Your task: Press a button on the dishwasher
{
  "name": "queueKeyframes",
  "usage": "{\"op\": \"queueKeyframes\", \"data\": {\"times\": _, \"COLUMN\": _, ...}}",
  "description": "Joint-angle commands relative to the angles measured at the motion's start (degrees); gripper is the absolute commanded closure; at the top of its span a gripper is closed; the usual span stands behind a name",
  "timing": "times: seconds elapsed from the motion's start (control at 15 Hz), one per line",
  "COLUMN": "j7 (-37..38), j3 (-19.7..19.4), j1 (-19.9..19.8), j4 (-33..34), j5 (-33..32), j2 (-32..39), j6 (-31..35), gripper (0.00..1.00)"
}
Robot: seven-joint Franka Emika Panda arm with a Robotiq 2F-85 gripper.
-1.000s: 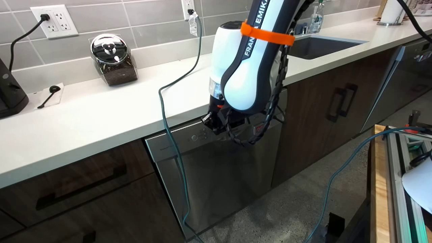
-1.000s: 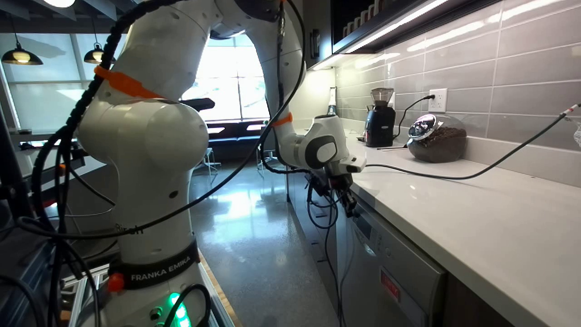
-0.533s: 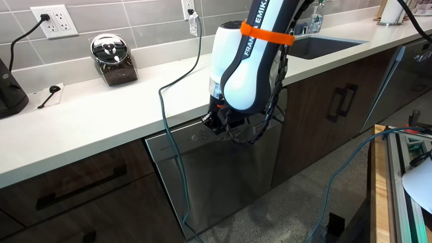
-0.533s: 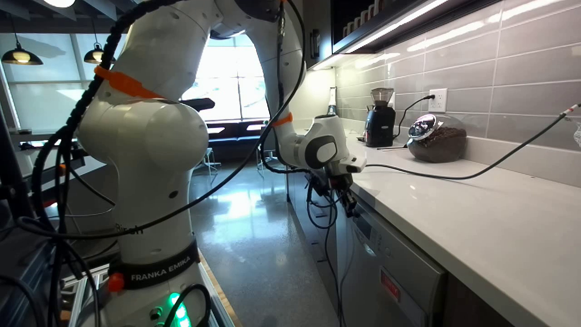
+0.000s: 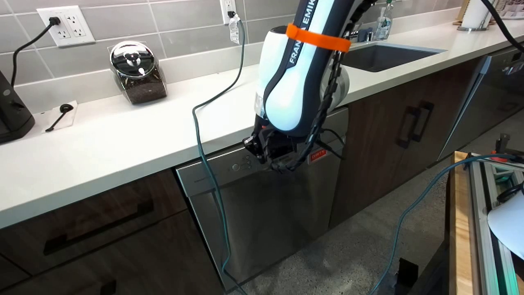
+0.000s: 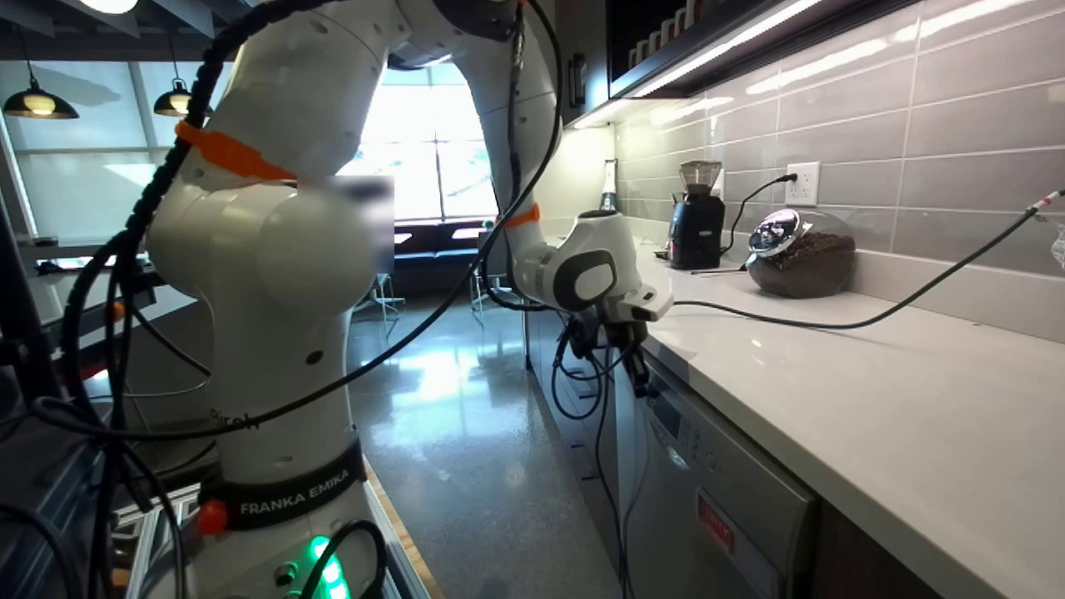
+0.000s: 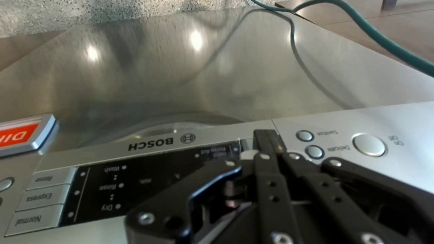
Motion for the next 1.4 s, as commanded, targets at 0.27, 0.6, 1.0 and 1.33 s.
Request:
{"op": "queueKeyframes", "data": {"times": 0.27, "j7": 0.99, "j3": 4.07, "j1": -2.5, "j4": -1.56, "j5": 6.86, "j2": 0.41, "j6": 11.13, "gripper": 1.0}}
{"op": "queueKeyframes", "data": {"times": 0.6, "j7": 0.18, "j3": 6.1, "j1": -3.66, "j4": -2.09, "j5": 9.76, "j2": 0.67, "j6": 13.88, "gripper": 1.0}}
{"op": "queueKeyframes", "data": {"times": 1.0, "j7": -1.88, "j3": 6.27, "j1": -4.3, "j4": -2.81, "j5": 9.27, "j2": -0.33, "j6": 11.22, "gripper": 1.0}}
{"op": "queueKeyframes", "data": {"times": 1.33, "j7": -7.8, "j3": 1.55, "j1": -0.48, "j4": -4.55, "j5": 6.02, "j2": -2.46, "j6": 6.19, "gripper": 1.0}}
